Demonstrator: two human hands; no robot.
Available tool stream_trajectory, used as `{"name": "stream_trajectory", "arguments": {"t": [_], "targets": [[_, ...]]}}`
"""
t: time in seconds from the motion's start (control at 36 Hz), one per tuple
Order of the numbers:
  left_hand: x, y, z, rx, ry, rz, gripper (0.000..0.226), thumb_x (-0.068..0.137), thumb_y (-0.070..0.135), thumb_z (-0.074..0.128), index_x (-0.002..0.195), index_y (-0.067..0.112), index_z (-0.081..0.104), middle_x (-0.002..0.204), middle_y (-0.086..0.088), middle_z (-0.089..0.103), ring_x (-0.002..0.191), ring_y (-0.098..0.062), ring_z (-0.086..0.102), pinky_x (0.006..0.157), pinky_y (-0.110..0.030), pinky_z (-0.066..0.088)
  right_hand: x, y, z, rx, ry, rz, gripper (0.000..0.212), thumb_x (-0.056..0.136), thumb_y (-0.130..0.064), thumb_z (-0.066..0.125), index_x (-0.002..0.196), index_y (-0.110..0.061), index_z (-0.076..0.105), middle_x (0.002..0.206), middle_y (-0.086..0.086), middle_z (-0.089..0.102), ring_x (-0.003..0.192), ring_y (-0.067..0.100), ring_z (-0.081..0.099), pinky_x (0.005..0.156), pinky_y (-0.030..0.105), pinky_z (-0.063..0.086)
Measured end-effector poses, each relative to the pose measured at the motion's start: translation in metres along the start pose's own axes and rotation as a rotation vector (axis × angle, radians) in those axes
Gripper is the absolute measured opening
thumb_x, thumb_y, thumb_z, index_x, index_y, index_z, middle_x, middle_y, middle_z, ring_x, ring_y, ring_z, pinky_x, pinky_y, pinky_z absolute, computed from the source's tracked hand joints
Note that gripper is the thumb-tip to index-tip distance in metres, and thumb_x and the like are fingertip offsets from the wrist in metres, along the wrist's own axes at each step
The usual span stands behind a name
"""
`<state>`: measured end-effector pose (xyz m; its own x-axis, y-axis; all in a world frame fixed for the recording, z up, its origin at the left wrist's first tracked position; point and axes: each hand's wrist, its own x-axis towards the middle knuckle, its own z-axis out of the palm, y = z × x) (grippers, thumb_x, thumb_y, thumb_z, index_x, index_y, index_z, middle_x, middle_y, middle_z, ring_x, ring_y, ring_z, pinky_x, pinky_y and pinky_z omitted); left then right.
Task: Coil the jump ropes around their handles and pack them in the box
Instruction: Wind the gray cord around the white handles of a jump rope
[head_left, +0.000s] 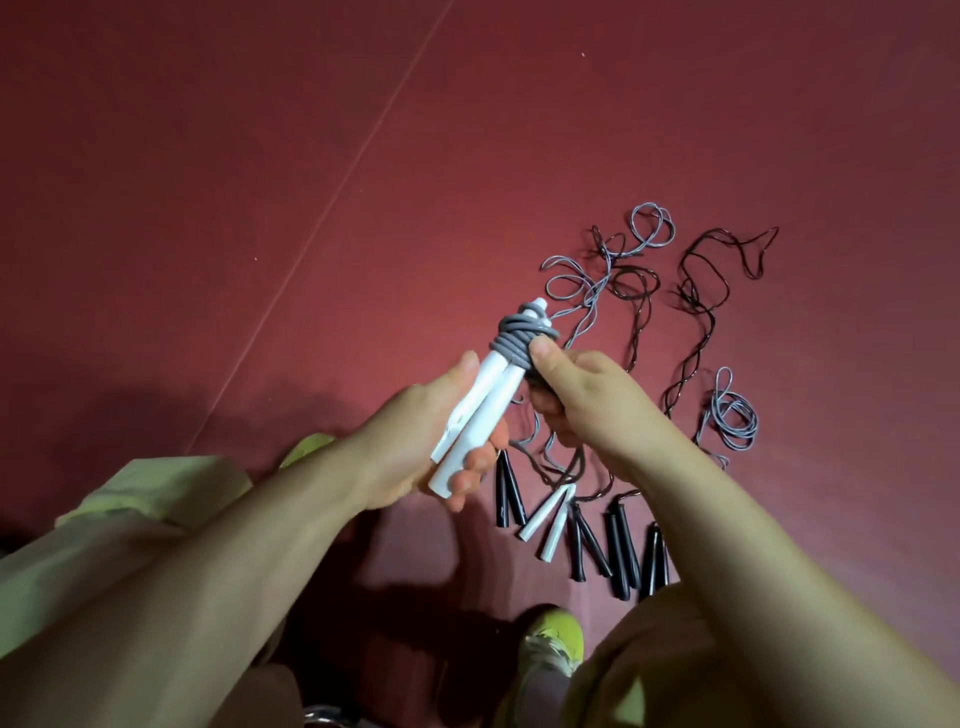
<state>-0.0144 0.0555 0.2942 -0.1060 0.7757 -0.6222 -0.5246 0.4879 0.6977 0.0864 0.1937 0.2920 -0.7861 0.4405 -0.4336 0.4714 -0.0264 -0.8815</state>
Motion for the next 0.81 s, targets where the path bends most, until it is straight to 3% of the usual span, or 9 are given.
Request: {"name": "stream_trajectory", "arguments": {"t": [0.11, 0.22, 0.28, 0.39, 0.47, 0.58, 0.72, 0.81], "targets": [[0.002, -0.001, 0.005, 0.134, 0.155, 0.035, 0.062, 0.094, 0.058, 0.027, 0.077, 0.006, 0.056, 0.052, -0.005, 0.046, 0.039, -0.019, 0.041, 0.042, -0.023, 0.039, 0.002, 0.002, 0.002, -0.231, 0.088, 0.020, 0.050, 0.098, -0.049, 0.041, 0.063, -0.015, 0.052, 0.044, -0.010, 0.036, 0.040, 0.006, 0.028, 0.049, 0.026, 0.023], [0.005, -0.001, 0.000, 0.226, 0.255, 0.040, 0.058, 0.095, 0.055, 0.030, 0.077, 0.007, 0.055, 0.052, -0.004, 0.048, 0.040, -0.019, 0.042, 0.043, -0.023, 0.038, -0.001, -0.001, 0.004, -0.351, 0.158, 0.021, 0.050, 0.098, -0.048, 0.039, 0.066, -0.011, 0.046, 0.052, -0.001, 0.036, 0.039, 0.009, 0.026, 0.047, 0.027, 0.024], [0.007, -0.001, -0.002, 0.273, 0.284, 0.040, 0.056, 0.095, 0.055, 0.032, 0.076, 0.008, 0.056, 0.053, -0.002, 0.049, 0.044, -0.020, 0.042, 0.047, -0.025, 0.037, -0.001, 0.000, 0.006, -0.400, 0.181, 0.017, 0.052, 0.099, -0.048, 0.038, 0.061, -0.012, 0.039, 0.045, -0.006, 0.035, 0.036, 0.009, 0.028, 0.043, 0.023, 0.023], [0.012, -0.004, -0.012, 0.491, 0.425, 0.101, 0.062, 0.078, 0.073, 0.038, 0.070, 0.015, 0.058, 0.055, 0.002, 0.052, 0.051, -0.021, 0.046, 0.058, -0.033, 0.041, -0.002, 0.003, 0.008, -0.432, 0.168, -0.030, 0.053, 0.101, -0.044, 0.034, 0.057, -0.016, 0.042, 0.049, -0.007, 0.038, 0.041, 0.008, 0.033, 0.046, 0.021, 0.026], [0.011, -0.006, -0.021, 0.786, 0.545, 0.180, 0.071, 0.063, 0.081, 0.030, 0.069, 0.015, 0.055, 0.062, 0.000, 0.056, 0.066, -0.028, 0.055, 0.066, -0.039, 0.045, -0.001, 0.005, 0.012, -0.379, 0.076, 0.018, 0.054, 0.100, -0.052, 0.031, 0.063, -0.020, 0.055, 0.056, -0.009, 0.049, 0.051, 0.006, 0.043, 0.055, 0.024, 0.032], [0.007, -0.009, -0.018, 0.990, 0.602, 0.223, 0.052, 0.082, 0.067, 0.043, 0.071, 0.016, 0.045, 0.068, -0.002, 0.052, 0.076, -0.032, 0.053, 0.062, -0.036, 0.040, -0.001, 0.005, 0.017, -0.082, 0.012, 0.190, 0.068, 0.076, -0.086, 0.032, 0.061, -0.021, 0.048, 0.049, -0.011, 0.037, 0.043, 0.009, 0.027, 0.049, 0.027, 0.021], [0.004, -0.007, -0.011, 1.031, 0.627, 0.258, 0.044, 0.079, 0.063, 0.053, 0.080, 0.019, 0.050, 0.074, 0.000, 0.056, 0.079, -0.030, 0.054, 0.068, -0.037, 0.044, 0.000, 0.005, 0.017, 0.102, 0.031, 0.276, 0.056, 0.082, -0.074, 0.044, 0.055, -0.024, 0.039, 0.053, -0.004, 0.027, 0.043, 0.012, 0.018, 0.051, 0.029, 0.012], [0.005, -0.007, -0.012, 0.958, 0.551, 0.181, 0.046, 0.073, 0.063, 0.061, 0.081, 0.019, 0.048, 0.075, 0.000, 0.056, 0.075, -0.027, 0.053, 0.063, -0.035, 0.040, 0.002, 0.003, 0.017, 0.073, 0.096, 0.222, 0.049, 0.072, -0.065, 0.046, 0.048, -0.024, 0.033, 0.049, -0.003, 0.026, 0.042, 0.014, 0.019, 0.051, 0.031, 0.014]]}}
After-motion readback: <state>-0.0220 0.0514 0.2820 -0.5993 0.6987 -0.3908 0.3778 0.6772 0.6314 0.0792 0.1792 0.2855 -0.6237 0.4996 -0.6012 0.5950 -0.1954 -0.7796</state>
